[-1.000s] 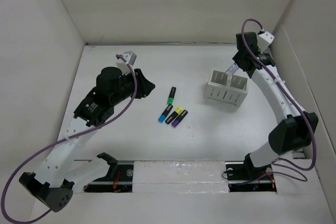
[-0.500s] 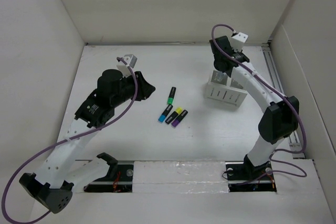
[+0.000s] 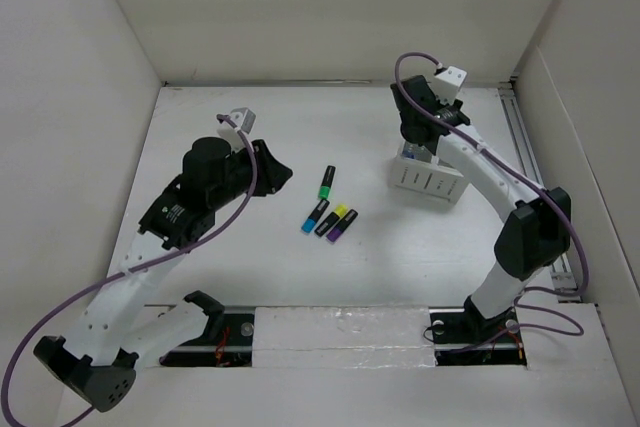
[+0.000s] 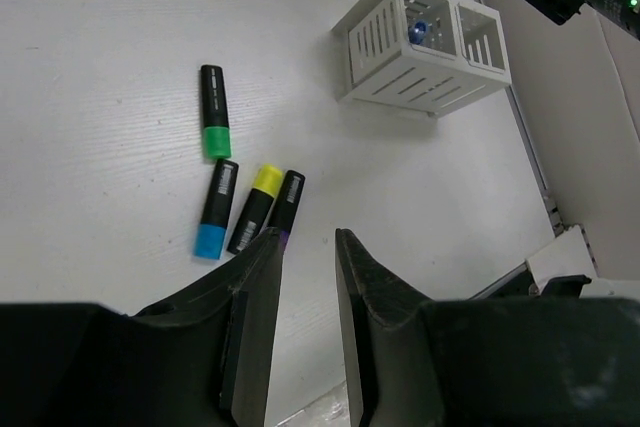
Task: Organize the desk
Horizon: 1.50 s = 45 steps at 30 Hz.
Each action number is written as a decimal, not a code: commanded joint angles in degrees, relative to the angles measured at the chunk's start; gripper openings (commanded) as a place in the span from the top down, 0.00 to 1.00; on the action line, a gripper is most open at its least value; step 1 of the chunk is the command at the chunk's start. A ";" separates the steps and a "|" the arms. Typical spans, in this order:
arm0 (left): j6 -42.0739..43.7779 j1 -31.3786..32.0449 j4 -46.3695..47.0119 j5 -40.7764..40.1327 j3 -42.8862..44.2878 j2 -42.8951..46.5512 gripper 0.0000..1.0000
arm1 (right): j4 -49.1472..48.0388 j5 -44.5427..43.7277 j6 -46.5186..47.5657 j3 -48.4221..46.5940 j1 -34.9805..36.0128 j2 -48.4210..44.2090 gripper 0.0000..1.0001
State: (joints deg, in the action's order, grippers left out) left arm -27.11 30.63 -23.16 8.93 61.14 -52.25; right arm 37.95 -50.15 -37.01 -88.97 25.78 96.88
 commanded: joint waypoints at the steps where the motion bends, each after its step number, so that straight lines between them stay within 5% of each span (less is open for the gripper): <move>1: -0.05 -0.22 -1.44 -2.95 2.48 2.06 0.75 | -3.67 -0.21 0.89 -0.15 2.52 -4.94 0.36; 4: -0.04 -0.22 -2.59 -4.97 3.98 2.41 0.74 | -3.94 3.45 1.24 -0.42 4.36 -6.87 0.46; 5: -0.31 -0.22 -2.86 -5.58 4.16 2.68 0.73 | -4.90 5.57 1.94 0.19 5.06 -7.49 0.64; 8: -0.92 -0.22 -3.91 -8.31 5.47 3.47 0.72 | -9.20 13.30 4.40 3.35 8.75 -9.78 0.92; 11: -1.27 -0.22 -5.40 -12.79 7.14 3.91 0.72 | -10.27 21.39 3.62 4.24 12.00 -8.38 1.00; 15: -1.98 -0.22 -6.46 -16.04 8.55 4.35 0.68 | -9.66 27.72 2.22 1.88 15.78 -1.97 0.91; 16: -1.98 -0.22 -6.55 -16.22 8.64 4.26 0.67 | -8.87 29.13 1.95 0.91 16.40 1.61 0.84; 17: -2.15 -0.22 -6.55 -16.40 8.64 4.43 0.66 | -7.99 29.23 1.16 -0.14 17.54 3.73 0.66; 20: -2.15 -0.22 -6.64 -16.49 8.38 4.61 0.66 | -5.71 30.55 0.54 -5.24 18.25 11.71 0.46; 23: -1.54 -0.22 -6.99 -15.79 8.11 4.87 0.66 | -4.21 30.55 0.01 -9.98 18.25 17.53 0.37; 32: -0.49 -0.22 -6.64 -11.31 5.65 6.11 0.65 | 2.82 26.51 -3.06 -24.48 16.50 33.63 0.38; 43: 0.75 -0.22 -6.11 -12.00 5.39 5.49 0.66 | 5.65 27.47 -6.58 -25.21 15.88 38.38 0.42; 45: 0.92 -0.22 -6.11 -12.18 5.65 4.88 0.66 | 5.38 27.65 -6.84 -24.68 15.88 38.12 0.51</move>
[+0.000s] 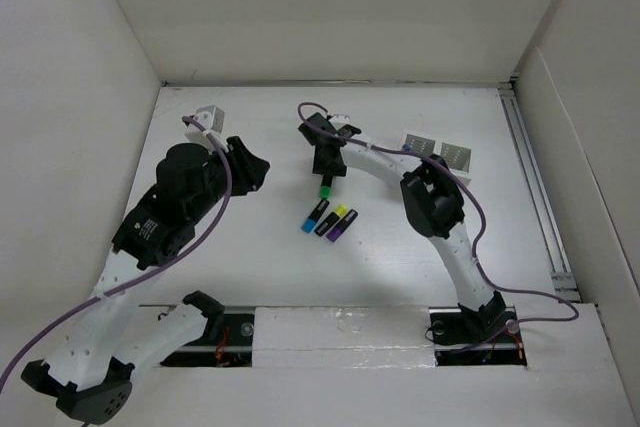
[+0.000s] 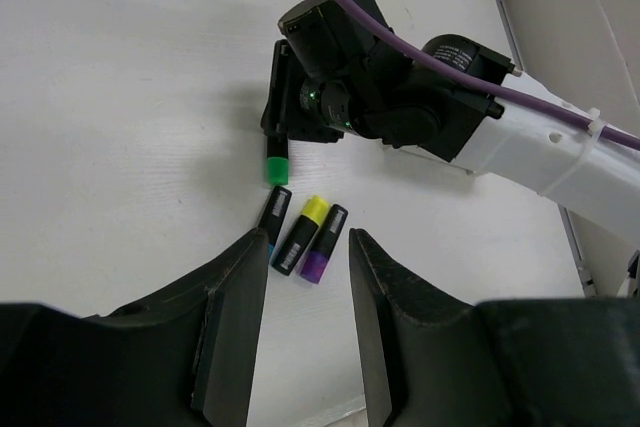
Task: Organize the desk
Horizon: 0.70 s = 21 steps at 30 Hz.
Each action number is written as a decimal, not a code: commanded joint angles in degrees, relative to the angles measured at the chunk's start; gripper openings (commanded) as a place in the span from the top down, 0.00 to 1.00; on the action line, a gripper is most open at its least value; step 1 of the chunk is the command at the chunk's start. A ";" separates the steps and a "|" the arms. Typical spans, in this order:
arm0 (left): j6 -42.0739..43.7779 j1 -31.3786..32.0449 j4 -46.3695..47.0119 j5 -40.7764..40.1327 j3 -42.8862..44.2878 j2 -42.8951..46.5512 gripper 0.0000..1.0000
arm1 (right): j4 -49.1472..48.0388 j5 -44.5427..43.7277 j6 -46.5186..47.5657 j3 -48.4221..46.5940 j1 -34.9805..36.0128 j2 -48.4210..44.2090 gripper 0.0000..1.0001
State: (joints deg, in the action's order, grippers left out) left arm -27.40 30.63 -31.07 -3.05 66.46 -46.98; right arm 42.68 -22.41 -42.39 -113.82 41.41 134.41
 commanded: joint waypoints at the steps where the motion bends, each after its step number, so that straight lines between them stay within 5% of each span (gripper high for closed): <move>1: 1.38 -0.22 1.72 -0.38 0.51 -0.48 0.66 | 0.39 0.00 -1.47 0.35 0.25 0.59 0.52; 4: 1.56 -0.22 1.54 -1.08 0.78 -0.92 0.66 | 1.09 -0.17 -1.99 0.27 0.25 0.94 0.52; 11: 1.47 -0.22 1.45 -1.61 0.60 -0.66 0.65 | -3.90 2.80 -1.91 1.06 0.25 -2.30 0.92; 21: 0.33 -0.22 3.46 2.59 0.34 -0.83 0.66 | -17.18 12.67 -6.21 -4.50 -5.88 -17.74 0.95</move>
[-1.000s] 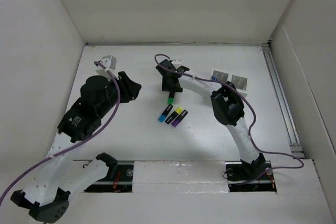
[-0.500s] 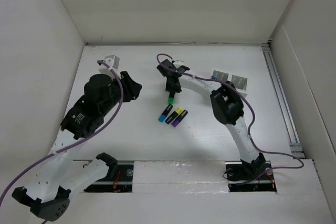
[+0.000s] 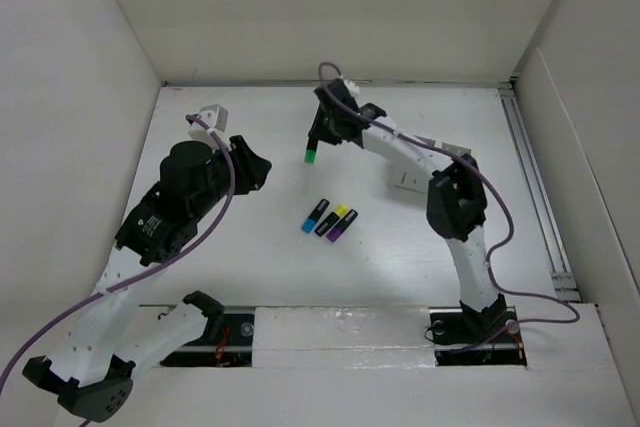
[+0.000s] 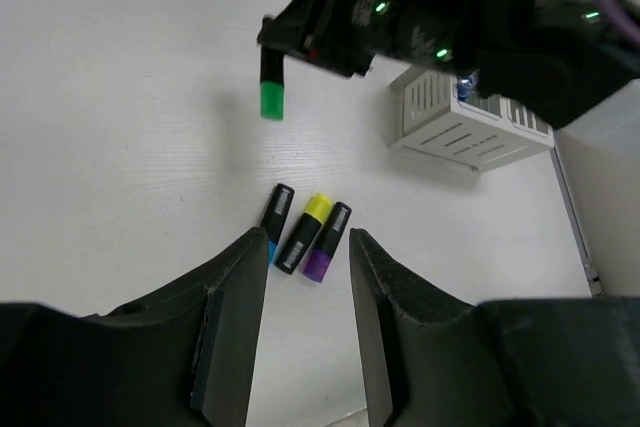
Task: Organize the desk
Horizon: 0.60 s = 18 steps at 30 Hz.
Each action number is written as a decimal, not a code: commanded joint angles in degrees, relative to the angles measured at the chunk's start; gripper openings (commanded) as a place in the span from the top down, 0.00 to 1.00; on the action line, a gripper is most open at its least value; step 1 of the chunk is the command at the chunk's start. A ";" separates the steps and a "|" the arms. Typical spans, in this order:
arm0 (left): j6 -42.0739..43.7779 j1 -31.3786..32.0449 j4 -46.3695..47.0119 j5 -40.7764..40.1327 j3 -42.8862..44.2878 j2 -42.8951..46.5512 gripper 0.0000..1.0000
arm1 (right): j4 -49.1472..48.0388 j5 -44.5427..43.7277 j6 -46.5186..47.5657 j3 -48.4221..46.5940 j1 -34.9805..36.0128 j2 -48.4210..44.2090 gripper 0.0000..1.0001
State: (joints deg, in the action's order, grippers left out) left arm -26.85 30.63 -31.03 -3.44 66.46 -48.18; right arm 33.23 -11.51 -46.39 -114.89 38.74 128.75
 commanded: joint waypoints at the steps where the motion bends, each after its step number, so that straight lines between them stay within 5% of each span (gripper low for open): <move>1: -0.22 -0.22 3.43 3.00 0.25 0.37 0.66 | -8.27 1.06 -2.30 -1.76 -3.23 -12.12 0.95; 6: -1.45 -0.22 9.03 9.31 -2.11 0.55 0.66 | -11.26 -5.09 -1.69 13.96 -8.23 -31.39 0.95; 13: -2.50 0.56 16.43 16.10 -3.00 -6.03 0.67 | -12.49 -11.52 -0.02 39.37 -24.66 -56.28 0.93; 18: -2.24 1.97 19.42 17.32 -3.17 -9.38 0.67 | -9.33 -14.24 3.49 46.07 -35.65 -61.25 0.93</move>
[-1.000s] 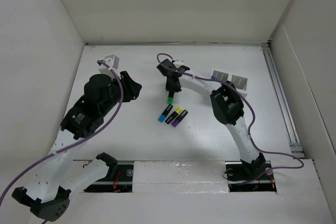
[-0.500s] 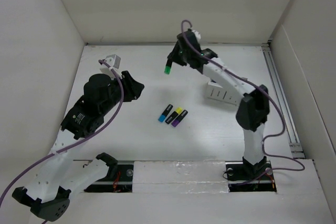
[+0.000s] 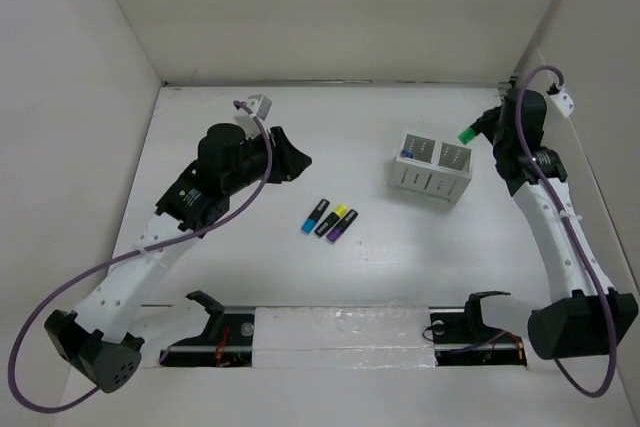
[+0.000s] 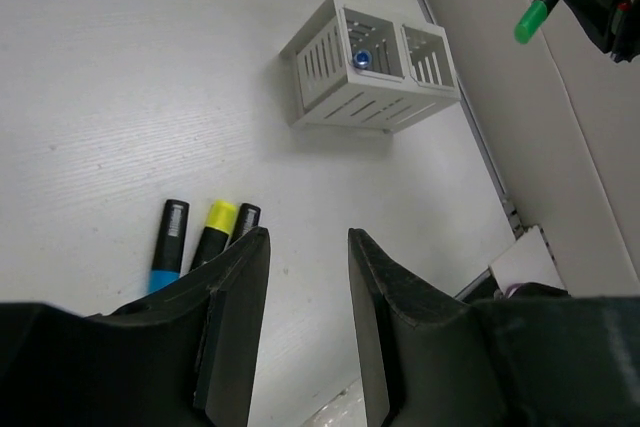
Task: Organize the desk
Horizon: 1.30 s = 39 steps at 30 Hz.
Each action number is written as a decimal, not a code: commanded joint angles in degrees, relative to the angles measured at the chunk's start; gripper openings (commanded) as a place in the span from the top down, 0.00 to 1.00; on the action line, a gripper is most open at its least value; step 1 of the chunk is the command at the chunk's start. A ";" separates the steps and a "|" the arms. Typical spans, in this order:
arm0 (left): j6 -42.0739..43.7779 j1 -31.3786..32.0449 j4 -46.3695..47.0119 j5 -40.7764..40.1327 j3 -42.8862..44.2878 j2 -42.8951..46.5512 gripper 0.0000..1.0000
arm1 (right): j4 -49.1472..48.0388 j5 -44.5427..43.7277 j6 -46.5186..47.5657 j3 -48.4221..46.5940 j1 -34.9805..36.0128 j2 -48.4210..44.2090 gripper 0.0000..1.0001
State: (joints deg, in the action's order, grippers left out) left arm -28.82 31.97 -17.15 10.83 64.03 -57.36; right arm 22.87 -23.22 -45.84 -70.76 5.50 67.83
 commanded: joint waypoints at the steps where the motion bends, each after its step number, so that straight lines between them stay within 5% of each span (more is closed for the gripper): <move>1: -0.36 0.64 6.07 3.40 -1.01 -0.90 0.67 | 2.08 -3.40 4.09 2.47 -3.03 -0.25 0.94; 10: 0.60 0.64 6.78 5.34 -1.54 -1.88 0.67 | 1.21 -9.09 11.82 1.33 -0.33 6.43 0.95; 24: -0.10 0.64 4.32 3.14 -8.66 4.36 0.66 | 5.69 -21.16 8.76 -2.89 7.59 17.24 0.94; 39: 1.48 0.64 1.50 1.30 -5.06 3.49 0.66 | 7.71 -27.22 6.74 -5.62 8.39 22.17 0.87</move>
State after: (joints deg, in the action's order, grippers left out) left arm -28.36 32.53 -15.84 13.02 56.03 -54.17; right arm 30.61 -47.59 -38.00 -74.65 13.52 90.26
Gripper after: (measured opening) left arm 0.335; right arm 0.337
